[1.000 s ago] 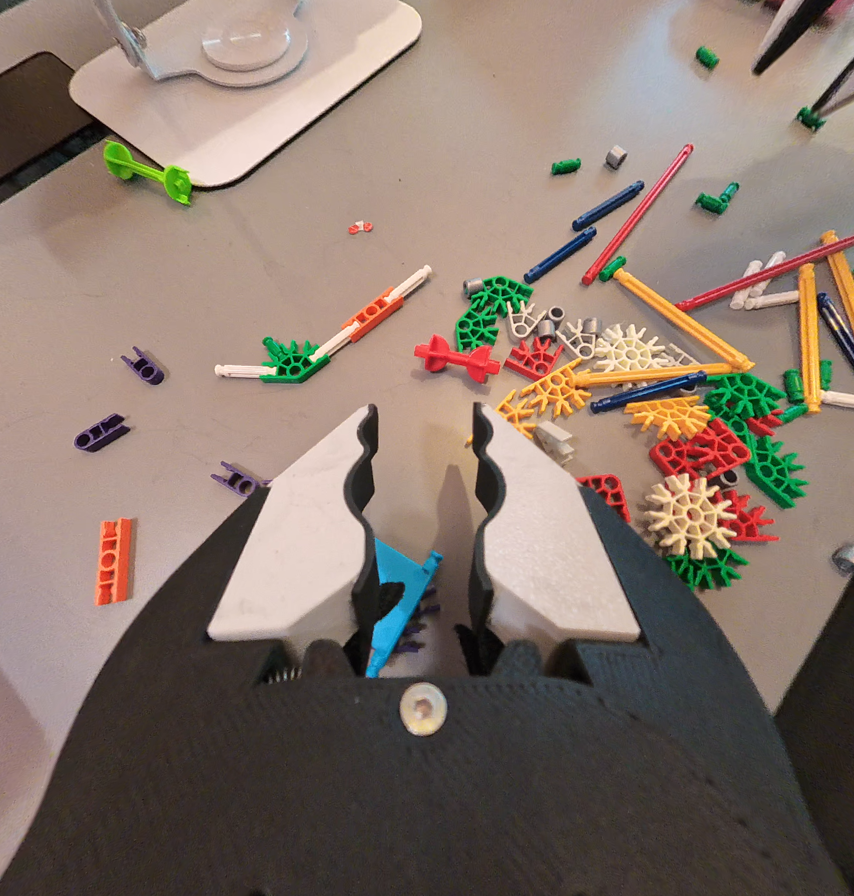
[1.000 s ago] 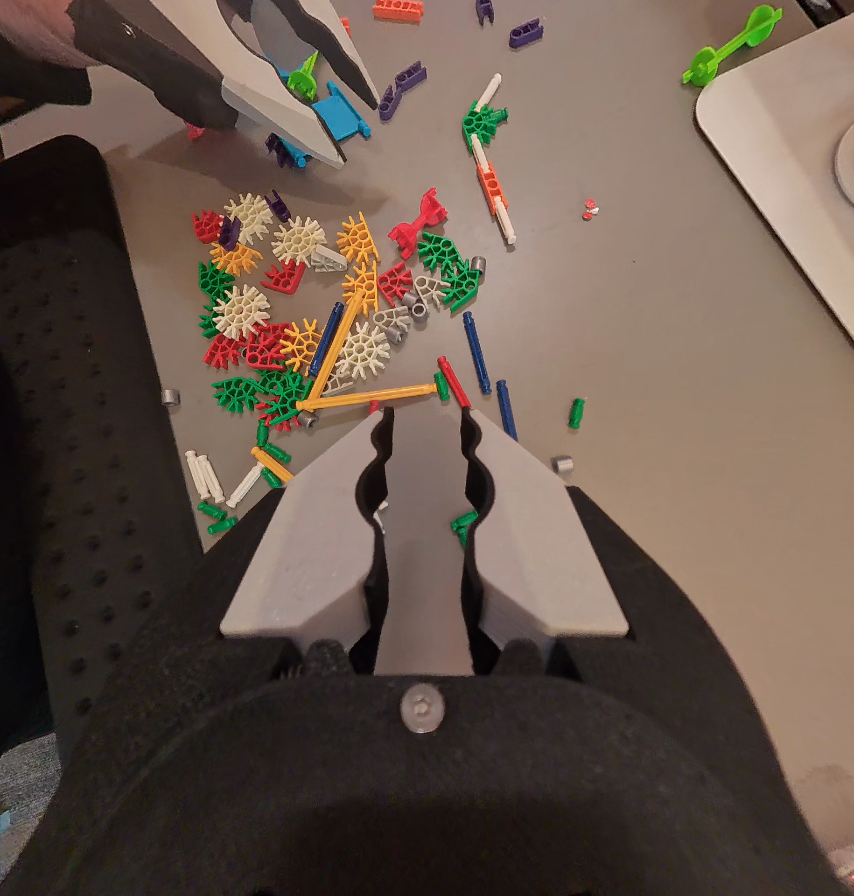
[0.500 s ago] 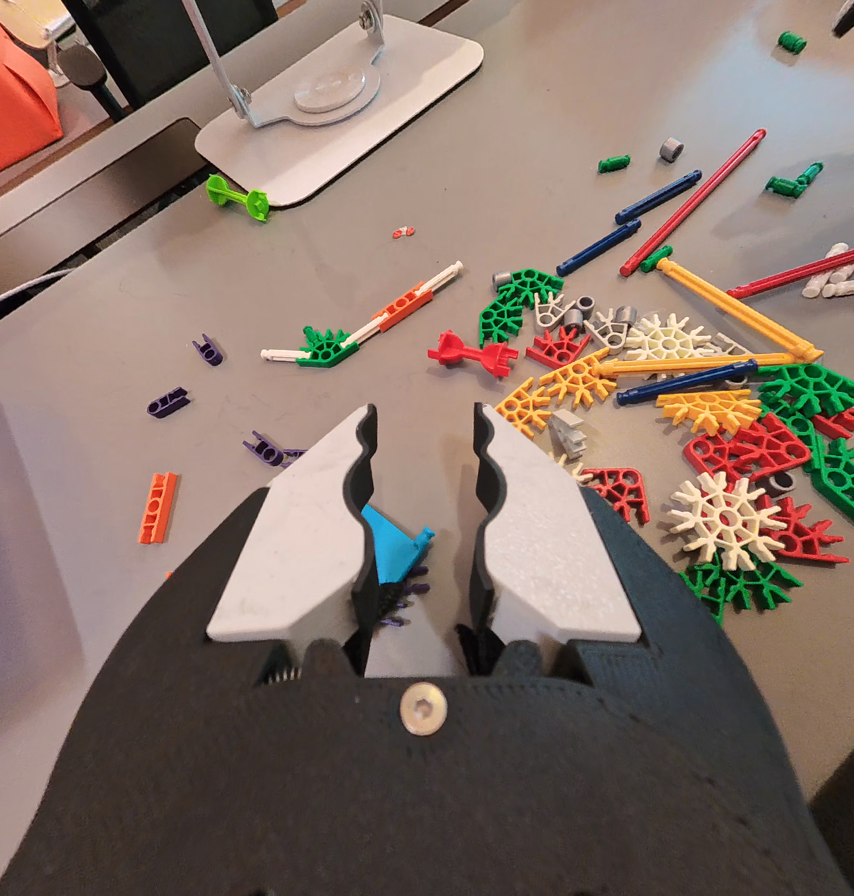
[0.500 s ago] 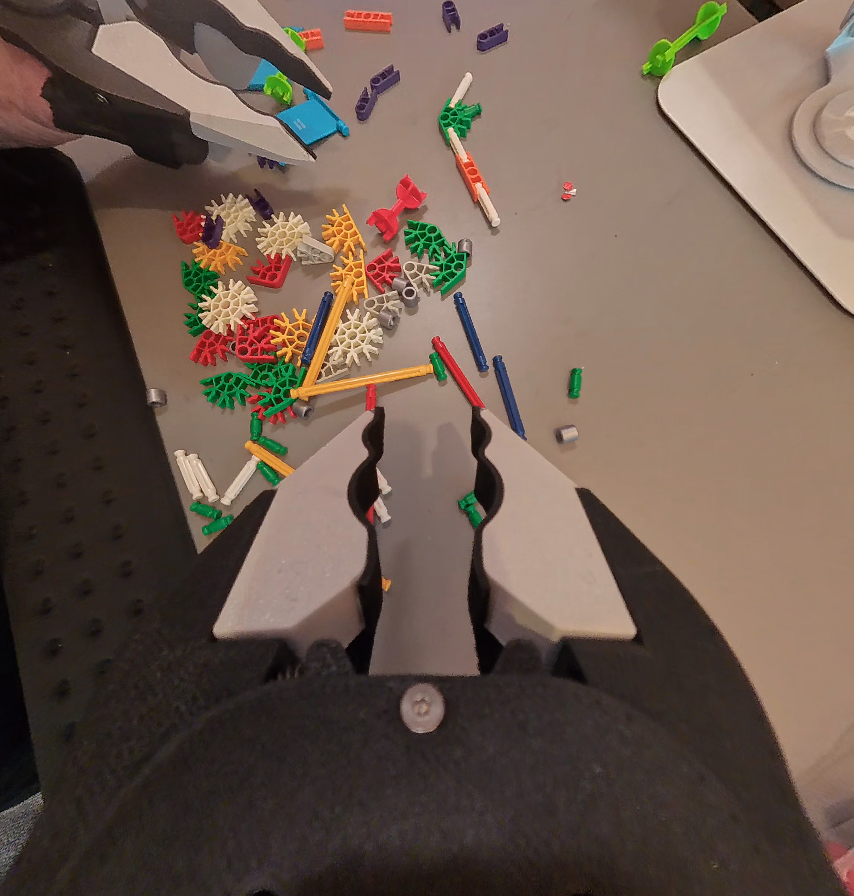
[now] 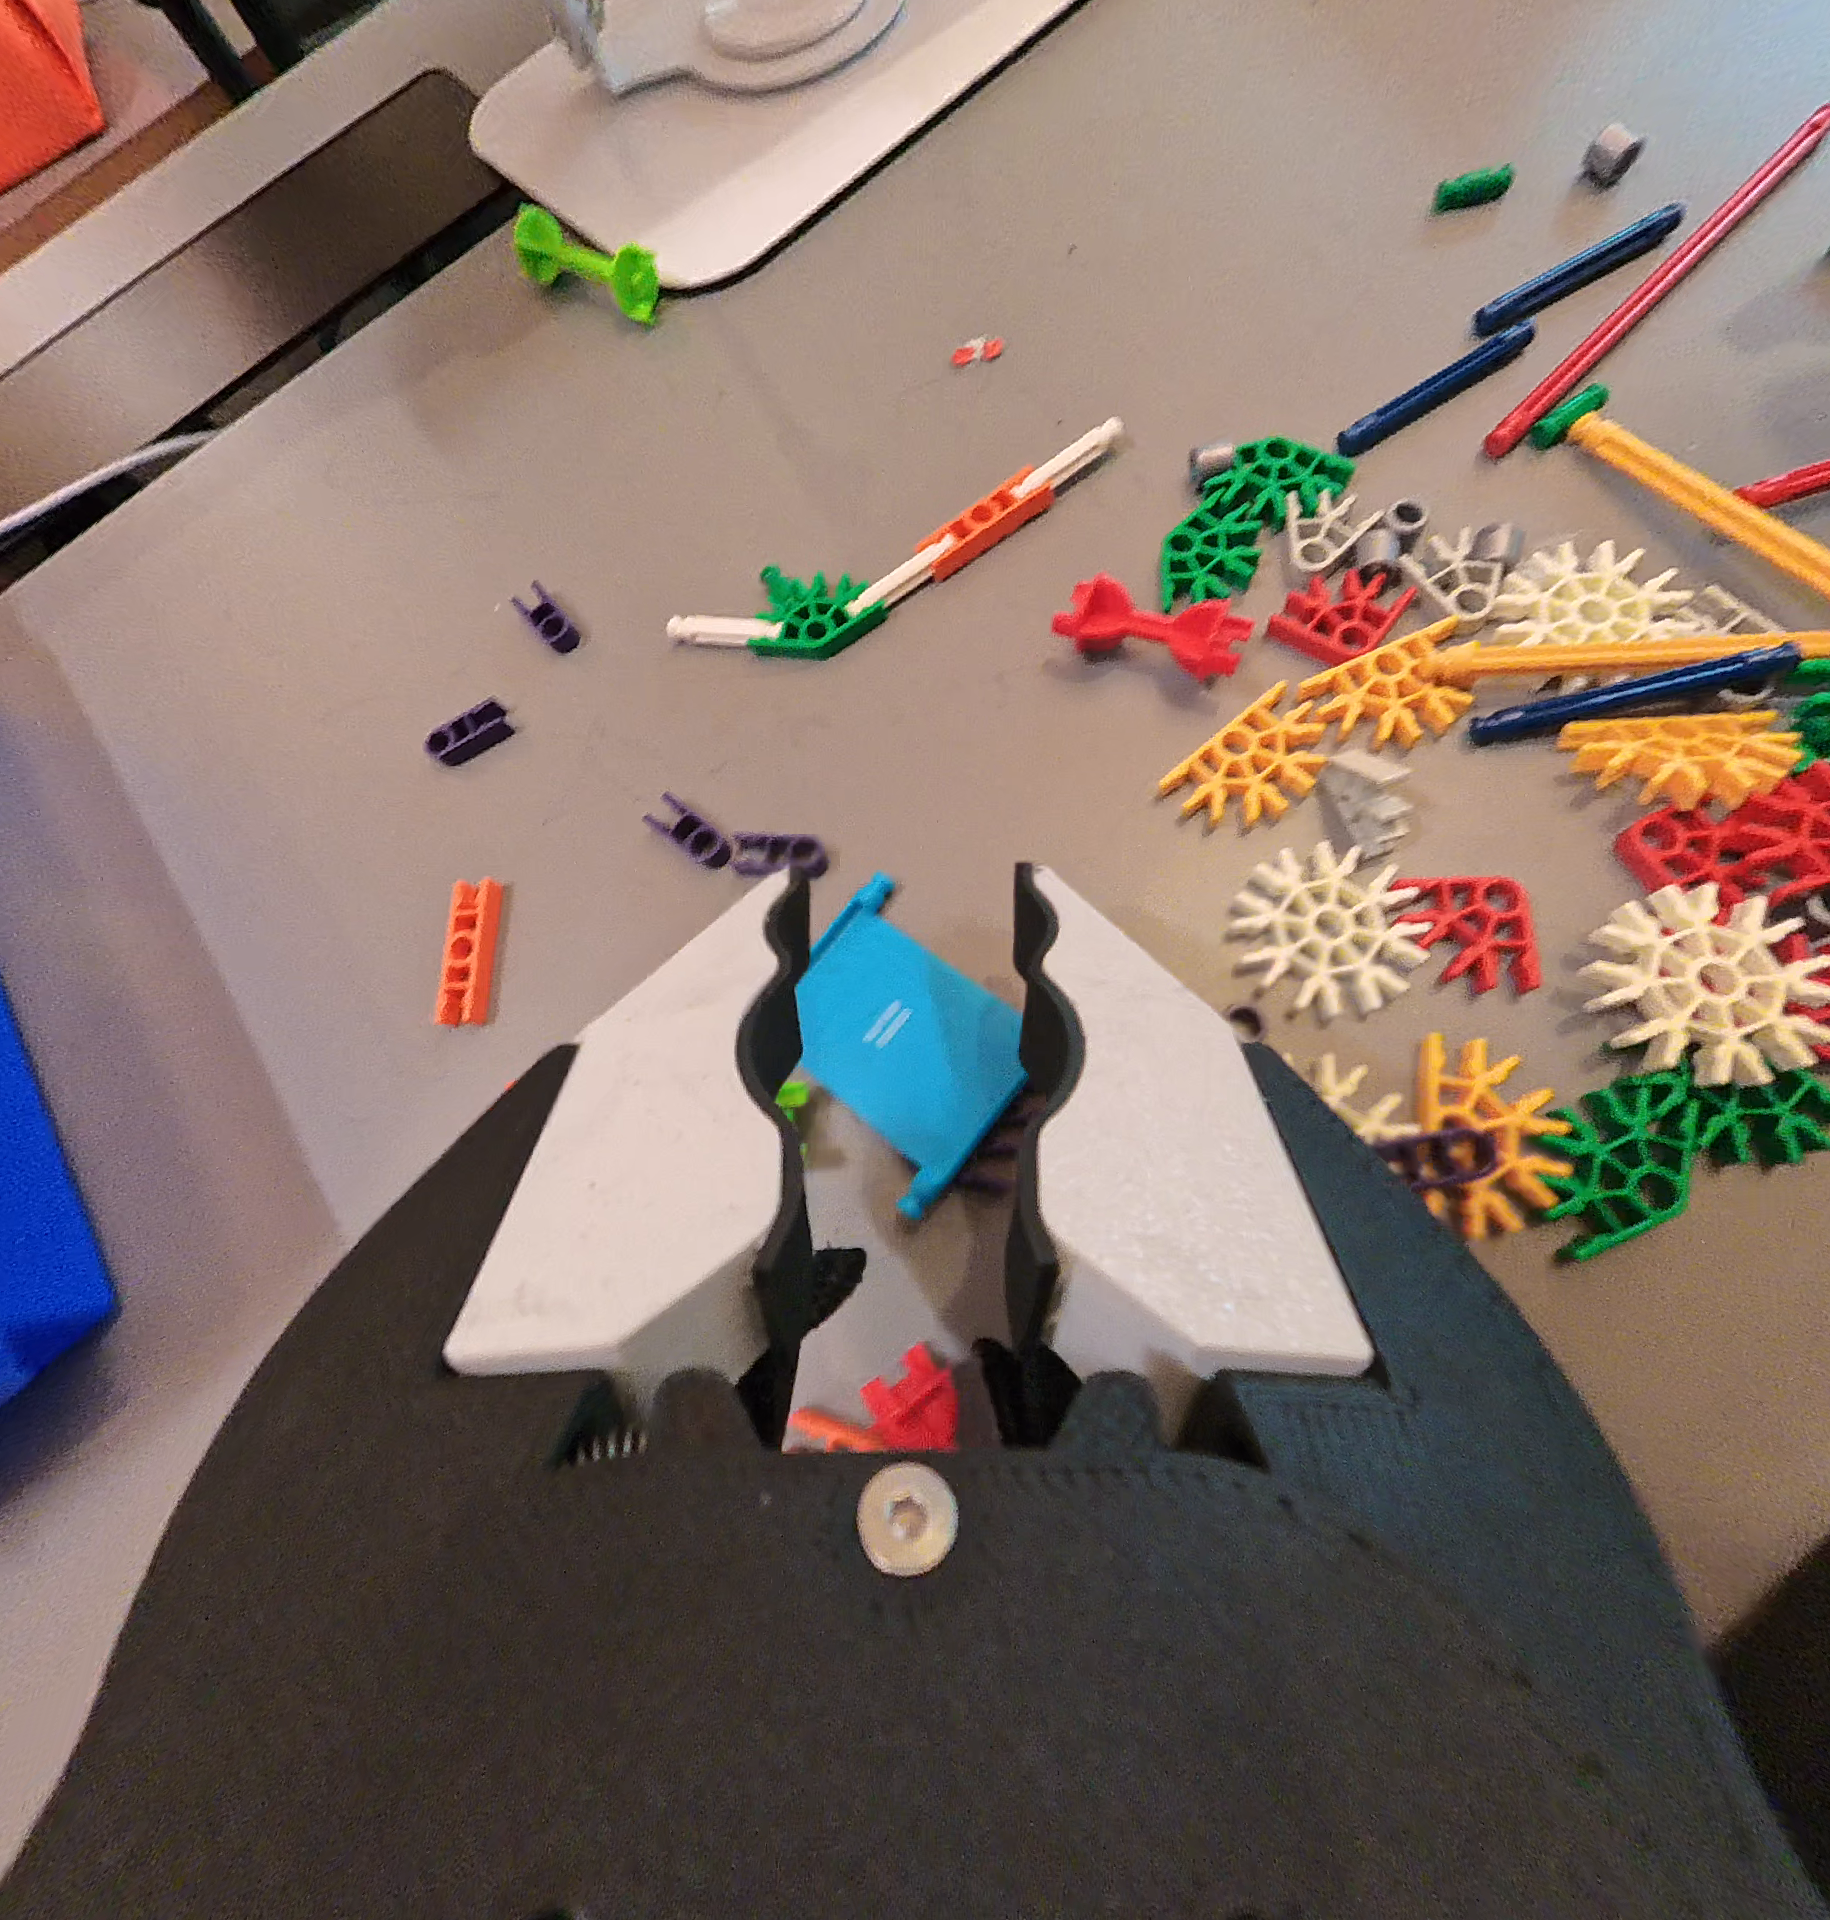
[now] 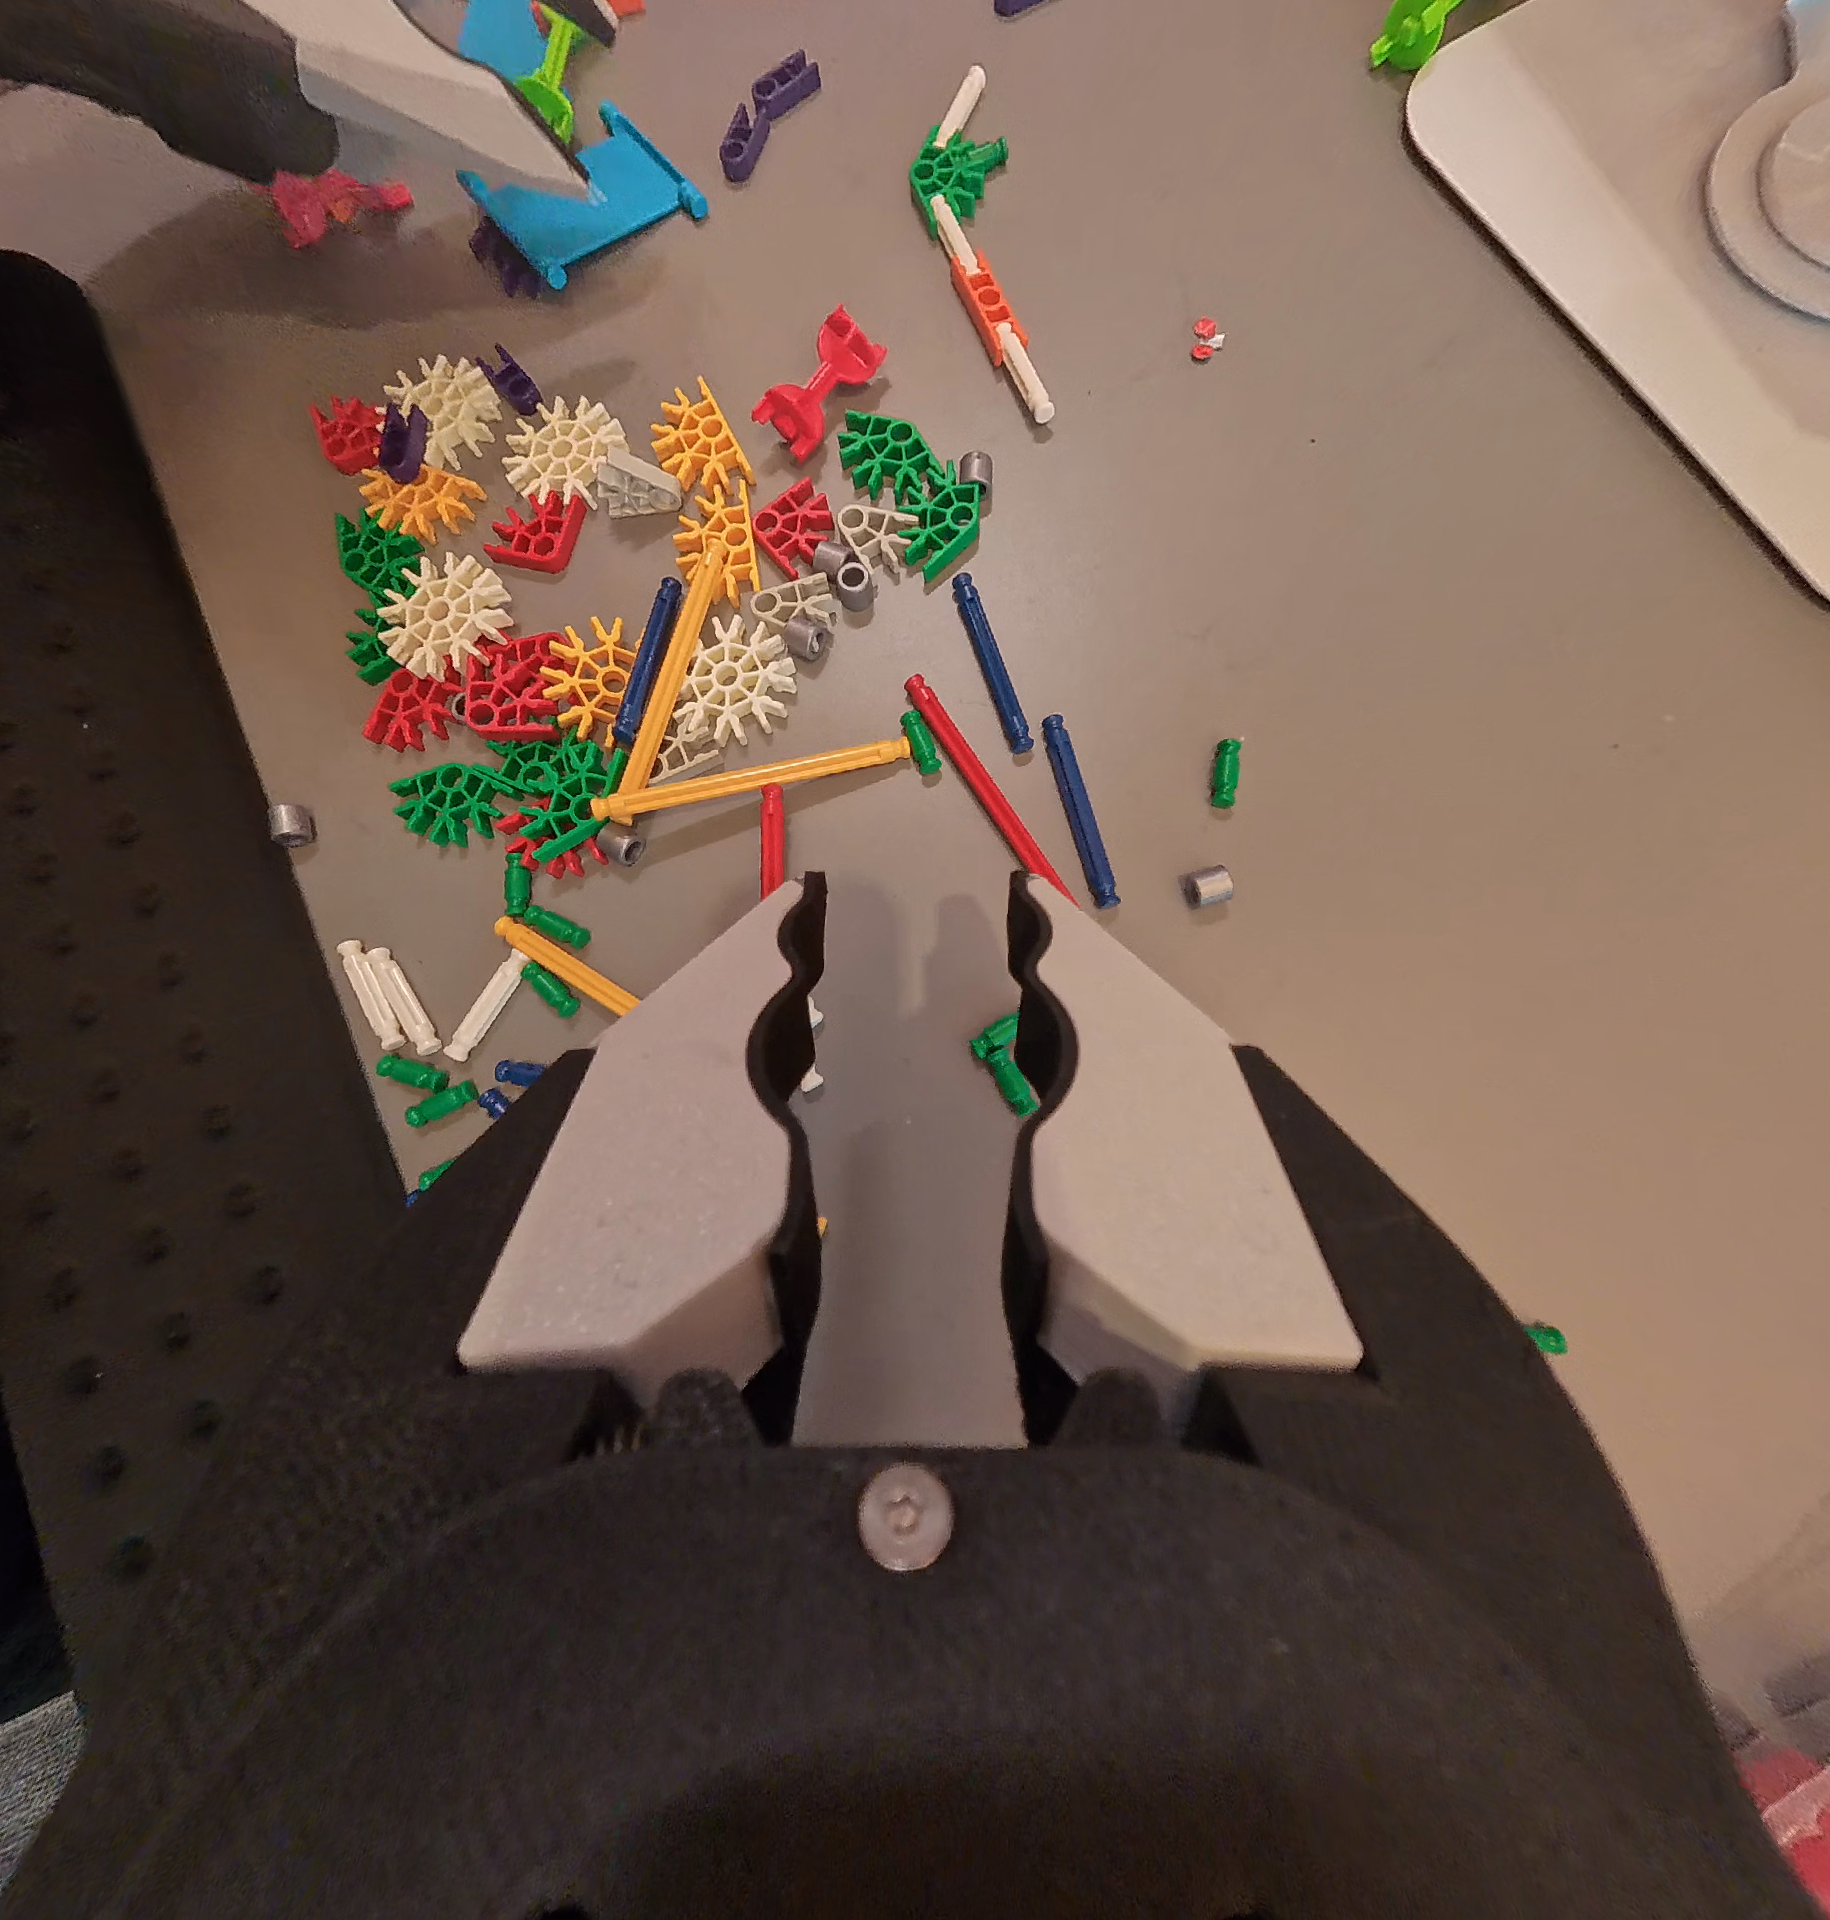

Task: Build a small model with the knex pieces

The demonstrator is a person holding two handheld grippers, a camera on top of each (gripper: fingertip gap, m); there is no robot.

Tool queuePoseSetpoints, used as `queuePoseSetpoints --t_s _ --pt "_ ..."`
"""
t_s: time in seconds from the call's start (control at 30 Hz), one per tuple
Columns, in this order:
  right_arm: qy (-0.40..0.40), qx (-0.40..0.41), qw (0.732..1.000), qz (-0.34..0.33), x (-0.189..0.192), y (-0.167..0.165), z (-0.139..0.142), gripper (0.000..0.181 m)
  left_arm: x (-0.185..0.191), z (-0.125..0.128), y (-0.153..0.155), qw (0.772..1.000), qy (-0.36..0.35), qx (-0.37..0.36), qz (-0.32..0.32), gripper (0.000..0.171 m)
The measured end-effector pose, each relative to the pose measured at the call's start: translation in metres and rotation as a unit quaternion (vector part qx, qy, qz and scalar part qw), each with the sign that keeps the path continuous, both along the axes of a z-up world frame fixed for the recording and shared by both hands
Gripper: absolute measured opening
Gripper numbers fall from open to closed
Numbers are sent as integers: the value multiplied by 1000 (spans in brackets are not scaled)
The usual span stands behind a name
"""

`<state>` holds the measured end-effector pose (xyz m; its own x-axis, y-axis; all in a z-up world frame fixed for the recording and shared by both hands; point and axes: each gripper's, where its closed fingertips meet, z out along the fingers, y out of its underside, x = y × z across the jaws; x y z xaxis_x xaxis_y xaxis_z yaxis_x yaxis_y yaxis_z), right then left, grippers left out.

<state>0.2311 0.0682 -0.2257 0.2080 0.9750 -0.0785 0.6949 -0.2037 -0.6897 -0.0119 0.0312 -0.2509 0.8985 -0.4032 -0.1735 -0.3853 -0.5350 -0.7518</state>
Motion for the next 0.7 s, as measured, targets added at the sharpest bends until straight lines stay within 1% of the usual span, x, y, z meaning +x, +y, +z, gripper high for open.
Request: queuePoseSetpoints --t_s 0.1,0.17,0.23,0.3,0.4,0.5,0.57,0.6,0.7 --pt "0 -2 1000 1 -2 -1 -2 33 -17 0 -2 1000 -3 -11 10 35" --pt "3 -5 1000 5 -5 -3 -2 33 -14 -2 -6 999 -22 -33 -4 34" --pt "3 -4 1000 8 -7 -5 -1 34 -1 -4 -10 997 -37 -56 -36 35" --pt "5 -5 1000 11 -9 -8 0 34 11 -5 -12 996 -27 -62 -64 34" --pt "10 -8 1000 15 -13 -12 1 34 39 -7 -10 991 -37 -72 -109 33" --pt "11 -9 1000 18 -15 -15 0 34 59 -16 -2 985 -12 -84 -153 33" --pt "12 -10 1000 18 -16 -17 0 33 65 -26 2 979 4 -105 -174 34" --pt "14 -11 1000 18 -16 -17 1 34 67 -30 4 977 13 -108 -184 32" --pt "16 -12 1000 16 -15 -19 1 34 79 -36 0 966 -15 -139 -219 26"
